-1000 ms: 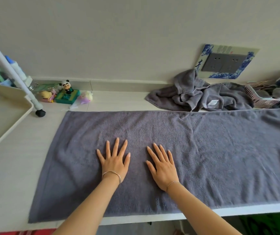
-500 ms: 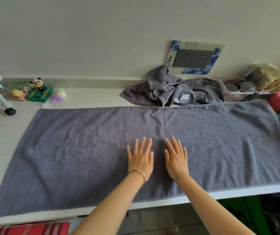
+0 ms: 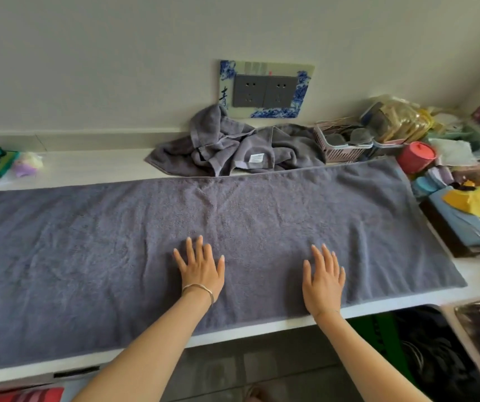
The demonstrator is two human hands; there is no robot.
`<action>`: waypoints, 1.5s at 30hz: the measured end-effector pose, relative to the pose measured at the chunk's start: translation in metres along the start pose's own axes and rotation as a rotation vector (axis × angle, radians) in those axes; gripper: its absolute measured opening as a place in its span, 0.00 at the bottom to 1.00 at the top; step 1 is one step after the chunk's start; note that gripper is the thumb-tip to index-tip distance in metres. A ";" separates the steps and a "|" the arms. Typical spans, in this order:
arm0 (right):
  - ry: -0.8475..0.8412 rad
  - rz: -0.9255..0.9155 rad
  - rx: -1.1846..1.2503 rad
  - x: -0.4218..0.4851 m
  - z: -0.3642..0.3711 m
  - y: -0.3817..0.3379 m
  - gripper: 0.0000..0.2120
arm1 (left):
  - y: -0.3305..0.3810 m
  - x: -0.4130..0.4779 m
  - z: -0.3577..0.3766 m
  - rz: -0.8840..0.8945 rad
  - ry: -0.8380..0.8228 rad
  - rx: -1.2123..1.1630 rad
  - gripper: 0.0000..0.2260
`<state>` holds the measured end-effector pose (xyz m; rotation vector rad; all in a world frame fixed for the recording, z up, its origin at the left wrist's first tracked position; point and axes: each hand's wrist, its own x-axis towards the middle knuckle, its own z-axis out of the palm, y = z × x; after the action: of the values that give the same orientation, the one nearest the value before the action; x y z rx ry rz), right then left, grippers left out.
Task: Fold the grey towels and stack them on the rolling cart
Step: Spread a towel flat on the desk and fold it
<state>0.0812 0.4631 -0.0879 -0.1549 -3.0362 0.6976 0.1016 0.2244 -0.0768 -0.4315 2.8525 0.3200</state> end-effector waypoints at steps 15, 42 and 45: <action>0.082 0.366 0.163 0.128 -0.120 0.174 0.31 | 0.188 0.027 0.021 0.408 -0.134 0.016 0.25; -0.212 0.250 0.643 0.185 -0.174 0.133 0.18 | 0.175 0.041 0.023 0.307 -0.040 -0.234 0.28; -0.337 0.063 0.737 0.178 -0.187 0.074 0.25 | 0.157 0.034 0.012 0.254 0.076 -0.493 0.30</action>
<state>-0.0812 0.6291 0.0483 -0.1200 -2.8113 1.9430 0.0231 0.3649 -0.0687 -0.1631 2.8826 1.0856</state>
